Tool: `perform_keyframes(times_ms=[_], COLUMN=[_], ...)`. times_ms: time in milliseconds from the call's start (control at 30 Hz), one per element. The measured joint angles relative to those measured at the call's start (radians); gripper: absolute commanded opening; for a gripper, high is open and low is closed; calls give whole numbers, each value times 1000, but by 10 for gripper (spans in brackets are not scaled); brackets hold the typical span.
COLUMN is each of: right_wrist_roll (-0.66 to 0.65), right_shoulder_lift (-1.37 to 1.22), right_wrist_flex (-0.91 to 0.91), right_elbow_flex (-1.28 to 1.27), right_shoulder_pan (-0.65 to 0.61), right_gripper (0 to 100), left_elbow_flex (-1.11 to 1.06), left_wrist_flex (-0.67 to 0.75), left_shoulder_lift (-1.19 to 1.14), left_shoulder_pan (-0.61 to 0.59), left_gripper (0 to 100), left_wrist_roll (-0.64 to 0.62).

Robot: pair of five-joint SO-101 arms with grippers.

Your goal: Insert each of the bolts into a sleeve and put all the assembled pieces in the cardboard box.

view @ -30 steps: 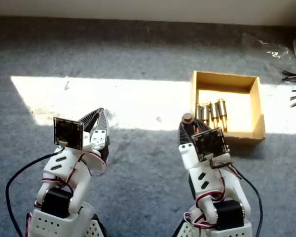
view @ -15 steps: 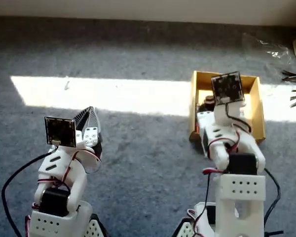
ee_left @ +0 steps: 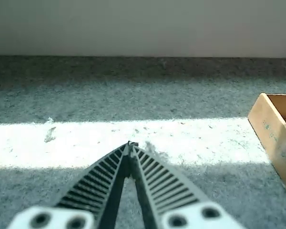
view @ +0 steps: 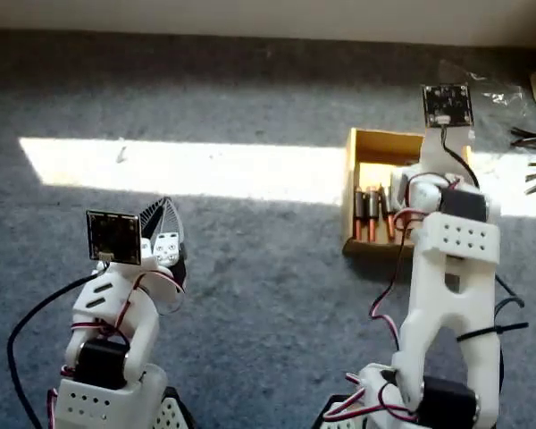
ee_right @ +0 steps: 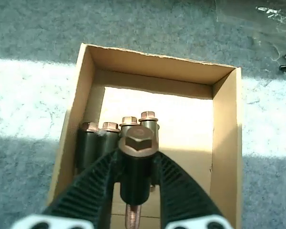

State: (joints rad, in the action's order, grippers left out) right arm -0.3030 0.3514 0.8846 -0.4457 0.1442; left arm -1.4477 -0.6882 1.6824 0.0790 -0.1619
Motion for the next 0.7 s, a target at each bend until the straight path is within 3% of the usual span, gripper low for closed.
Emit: perform_keyframes(times_ms=[400,700], right_wrist_roll=[-25,-26], right_shoulder_lift=[-502,-750], right_wrist_flex=[239,307], right_elbow_flex=[459,703], right_shoulder_pan=[66,80], right_gripper=[5,5], left_elbow_flex=[0,-37], left_wrist_flex=[0,8], left_shoulder_lift=[0,0], left_shoulder_pan=[0,3], left_gripper=[7,8], left_wrist_roll=[0,0])
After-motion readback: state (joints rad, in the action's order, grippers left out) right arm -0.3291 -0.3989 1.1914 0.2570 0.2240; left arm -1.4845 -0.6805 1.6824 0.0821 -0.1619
